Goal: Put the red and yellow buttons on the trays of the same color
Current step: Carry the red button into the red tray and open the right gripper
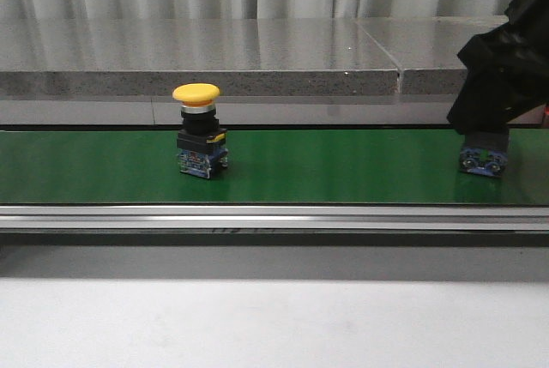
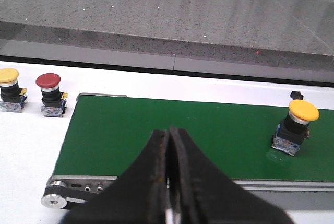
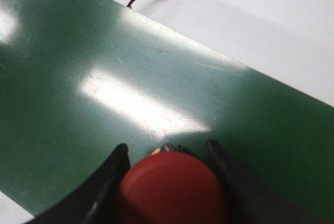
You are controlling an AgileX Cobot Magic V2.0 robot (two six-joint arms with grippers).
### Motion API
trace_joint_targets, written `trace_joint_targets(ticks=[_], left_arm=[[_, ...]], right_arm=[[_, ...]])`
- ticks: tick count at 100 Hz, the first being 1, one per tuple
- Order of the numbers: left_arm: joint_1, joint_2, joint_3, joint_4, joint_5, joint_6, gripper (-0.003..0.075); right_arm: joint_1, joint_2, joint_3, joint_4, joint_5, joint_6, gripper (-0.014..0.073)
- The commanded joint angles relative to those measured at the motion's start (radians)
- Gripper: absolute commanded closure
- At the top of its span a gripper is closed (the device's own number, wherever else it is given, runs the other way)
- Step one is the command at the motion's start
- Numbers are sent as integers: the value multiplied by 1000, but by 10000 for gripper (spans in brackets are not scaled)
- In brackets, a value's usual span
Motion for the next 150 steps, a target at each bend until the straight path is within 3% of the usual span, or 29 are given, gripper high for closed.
trace_joint_targets(ticks=[1, 13, 30, 51, 67, 98, 126, 150], left_arm=[[-7, 8, -28, 0, -70, 0, 739], [-7, 8, -28, 0, -70, 0, 739], [-7, 8, -28, 0, -70, 0, 739], [-7, 8, -28, 0, -70, 0, 739], [-7, 8, -28, 0, -70, 0, 739], [-7, 8, -28, 0, -70, 0, 739], [-7, 8, -28, 0, -70, 0, 739], [-7, 8, -28, 0, -70, 0, 739]], right_arm=[[-8, -43, -46, 16, -10, -11, 450], [-65, -60, -116, 10, 38, -8, 450], [-256, -60, -296, 10, 162, 28, 450], [-494, -26, -459, 10, 134, 50, 450], [-606, 70, -529, 10, 75, 55, 450], [-690, 309, -674, 11, 24, 56, 450], [-690, 483, -814, 11, 58, 57, 450], [-690, 570, -836, 10, 51, 57, 450]])
